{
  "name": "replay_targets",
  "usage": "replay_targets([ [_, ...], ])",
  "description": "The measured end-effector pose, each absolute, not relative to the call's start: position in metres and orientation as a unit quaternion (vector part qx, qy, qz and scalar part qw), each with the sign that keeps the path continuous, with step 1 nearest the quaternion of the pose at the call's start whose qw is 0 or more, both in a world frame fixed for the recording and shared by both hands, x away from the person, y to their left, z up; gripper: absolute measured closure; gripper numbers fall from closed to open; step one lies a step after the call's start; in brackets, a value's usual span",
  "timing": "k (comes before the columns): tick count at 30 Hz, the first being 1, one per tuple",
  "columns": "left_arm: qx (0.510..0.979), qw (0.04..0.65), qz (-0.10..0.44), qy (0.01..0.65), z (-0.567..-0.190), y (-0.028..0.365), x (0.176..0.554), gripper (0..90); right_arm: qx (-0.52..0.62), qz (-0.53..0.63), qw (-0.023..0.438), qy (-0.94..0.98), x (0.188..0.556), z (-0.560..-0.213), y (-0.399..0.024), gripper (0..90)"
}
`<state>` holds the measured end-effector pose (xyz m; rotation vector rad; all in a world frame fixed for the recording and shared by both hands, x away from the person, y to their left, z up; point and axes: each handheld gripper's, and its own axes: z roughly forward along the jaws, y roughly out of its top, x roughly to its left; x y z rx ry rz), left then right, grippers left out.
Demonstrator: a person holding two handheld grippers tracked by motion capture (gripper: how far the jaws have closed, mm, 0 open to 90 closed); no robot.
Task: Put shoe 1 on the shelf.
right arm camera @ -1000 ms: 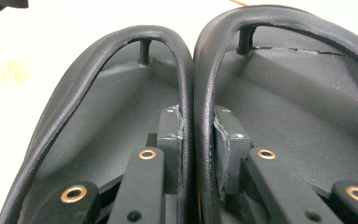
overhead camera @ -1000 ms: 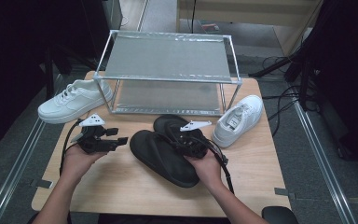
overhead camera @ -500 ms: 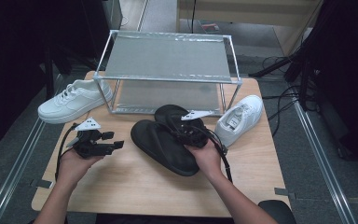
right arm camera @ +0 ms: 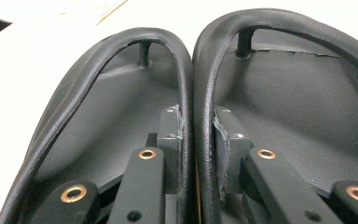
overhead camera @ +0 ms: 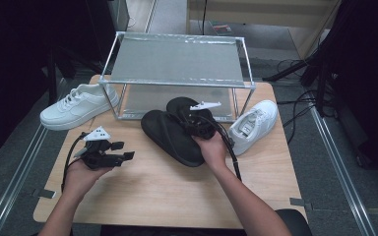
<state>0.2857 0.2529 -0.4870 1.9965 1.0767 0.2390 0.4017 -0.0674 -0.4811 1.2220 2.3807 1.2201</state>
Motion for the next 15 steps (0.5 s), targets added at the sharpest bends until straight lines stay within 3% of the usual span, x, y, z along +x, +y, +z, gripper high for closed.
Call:
replay_targets([
  [15, 0.806, 0.415, 0.087, 0.412, -0.489, 0.242, 0.286, 37.3, 0.489, 0.408, 0.151, 0.756, 0.449, -0.502, -0.059, 76.0],
])
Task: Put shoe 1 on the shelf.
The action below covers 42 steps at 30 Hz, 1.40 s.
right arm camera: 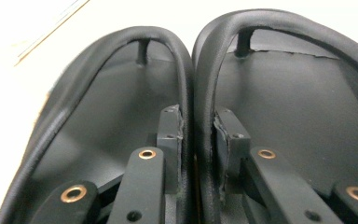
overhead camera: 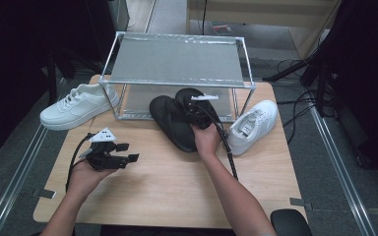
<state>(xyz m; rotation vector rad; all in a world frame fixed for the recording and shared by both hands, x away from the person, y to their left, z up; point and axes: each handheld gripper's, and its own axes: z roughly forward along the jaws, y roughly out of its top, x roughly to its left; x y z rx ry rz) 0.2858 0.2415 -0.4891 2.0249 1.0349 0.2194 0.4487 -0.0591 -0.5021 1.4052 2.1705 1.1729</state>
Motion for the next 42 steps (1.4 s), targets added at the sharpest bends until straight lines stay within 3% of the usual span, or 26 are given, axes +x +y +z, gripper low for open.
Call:
replay_targets([
  [8, 0.810, 0.412, 0.086, 0.408, -0.490, 0.238, 0.286, 37.3, 0.490, 0.405, 0.153, 0.757, 0.454, -0.506, -0.058, 70.5],
  [18, 0.810, 0.412, 0.084, 0.409, -0.490, 0.238, 0.286, 37.3, 0.474, 0.404, 0.150, 0.767, 0.447, -0.498, -0.060, 53.9],
  [31, 0.804, 0.419, 0.074, 0.416, -0.488, 0.246, 0.296, 36.7, 0.455, 0.431, 0.127, 0.769, 0.409, -0.479, -0.092, 53.7],
  [42, 0.818, 0.414, 0.059, 0.395, -0.486, 0.230, 0.315, 36.8, 0.408, 0.455, 0.099, 0.785, 0.366, -0.479, -0.117, 52.4],
])
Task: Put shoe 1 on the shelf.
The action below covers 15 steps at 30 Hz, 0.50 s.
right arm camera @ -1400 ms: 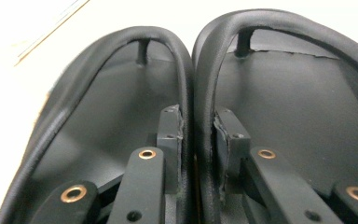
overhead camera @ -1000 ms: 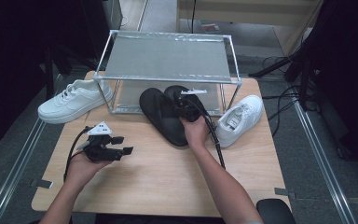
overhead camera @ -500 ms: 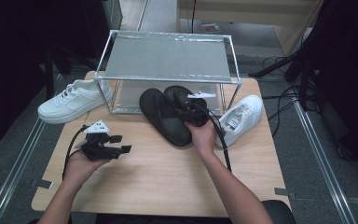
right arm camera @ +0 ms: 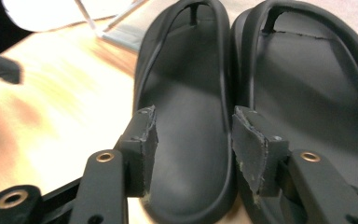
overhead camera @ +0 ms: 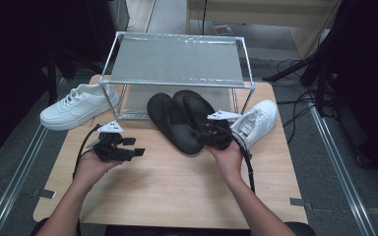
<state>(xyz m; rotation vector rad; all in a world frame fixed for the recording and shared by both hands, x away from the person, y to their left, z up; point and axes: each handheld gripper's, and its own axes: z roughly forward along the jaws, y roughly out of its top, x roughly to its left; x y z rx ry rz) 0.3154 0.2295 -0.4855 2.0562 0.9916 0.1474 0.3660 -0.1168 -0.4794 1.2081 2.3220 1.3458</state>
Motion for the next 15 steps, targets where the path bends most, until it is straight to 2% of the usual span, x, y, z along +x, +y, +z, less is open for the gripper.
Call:
replay_targets([
  [11, 0.826, 0.419, 0.058, 0.372, -0.470, 0.210, 0.345, 39.7, 0.414, 0.461, 0.077, 0.781, 0.346, -0.486, -0.139, 54.4],
  [15, 0.827, 0.425, 0.057, 0.364, -0.460, 0.204, 0.356, 47.6, 0.419, 0.461, 0.064, 0.780, 0.341, -0.490, -0.138, 55.0],
])
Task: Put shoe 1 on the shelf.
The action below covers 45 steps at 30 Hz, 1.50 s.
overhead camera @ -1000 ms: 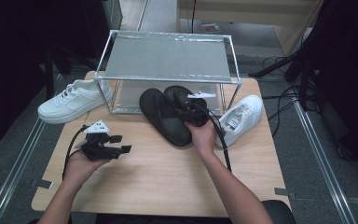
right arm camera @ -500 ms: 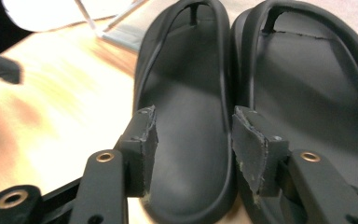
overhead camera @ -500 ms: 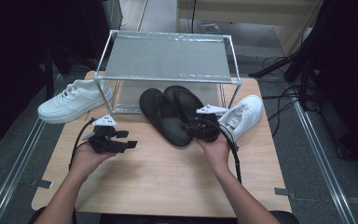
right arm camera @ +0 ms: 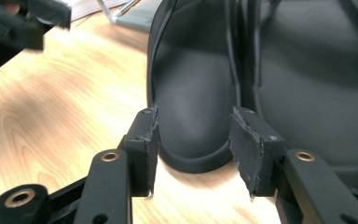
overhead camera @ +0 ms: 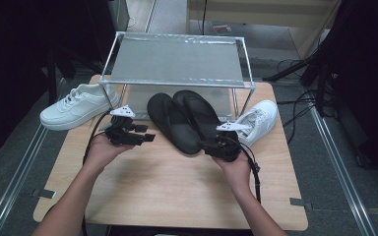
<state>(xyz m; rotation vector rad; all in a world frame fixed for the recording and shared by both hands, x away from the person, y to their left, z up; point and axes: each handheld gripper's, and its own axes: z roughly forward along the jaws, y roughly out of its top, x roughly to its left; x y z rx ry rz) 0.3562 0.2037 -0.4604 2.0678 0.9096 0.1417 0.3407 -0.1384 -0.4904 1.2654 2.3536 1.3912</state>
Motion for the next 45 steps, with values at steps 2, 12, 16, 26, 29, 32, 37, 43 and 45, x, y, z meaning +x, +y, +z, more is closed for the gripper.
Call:
replay_targets([
  [2, 0.828, 0.424, 0.057, 0.362, -0.455, 0.200, 0.360, 57.8, 0.415, 0.459, 0.062, 0.783, 0.339, -0.493, -0.137, 56.3],
  [12, 0.830, 0.431, 0.042, 0.351, -0.409, 0.198, 0.400, 79.1, 0.398, 0.447, 0.065, 0.799, 0.335, -0.499, -0.133, 75.5],
  [16, 0.830, 0.432, 0.053, 0.350, -0.388, 0.197, 0.416, 86.9, 0.387, 0.442, 0.039, 0.808, 0.337, -0.503, -0.129, 88.5],
  [26, 0.836, 0.416, 0.100, 0.343, -0.352, 0.187, 0.459, 90.0, 0.389, 0.421, 0.044, 0.818, 0.345, -0.516, -0.131, 90.0],
  [29, 0.843, 0.406, 0.101, 0.339, -0.347, 0.181, 0.472, 90.0, 0.391, 0.419, 0.045, 0.818, 0.346, -0.516, -0.132, 90.0],
  [32, 0.846, 0.398, 0.102, 0.340, -0.345, 0.176, 0.484, 89.9, 0.389, 0.419, 0.046, 0.819, 0.346, -0.517, -0.133, 90.0],
  [37, 0.855, 0.379, 0.114, 0.334, -0.350, 0.172, 0.493, 89.9, 0.393, 0.409, 0.048, 0.822, 0.347, -0.521, -0.135, 90.0],
  [43, 0.855, 0.381, 0.118, 0.331, -0.353, 0.174, 0.496, 90.0, 0.381, 0.396, 0.051, 0.834, 0.350, -0.526, -0.132, 90.0],
  [45, 0.854, 0.384, 0.113, 0.332, -0.354, 0.176, 0.497, 89.9, 0.376, 0.391, 0.058, 0.838, 0.351, -0.527, -0.130, 90.0],
])
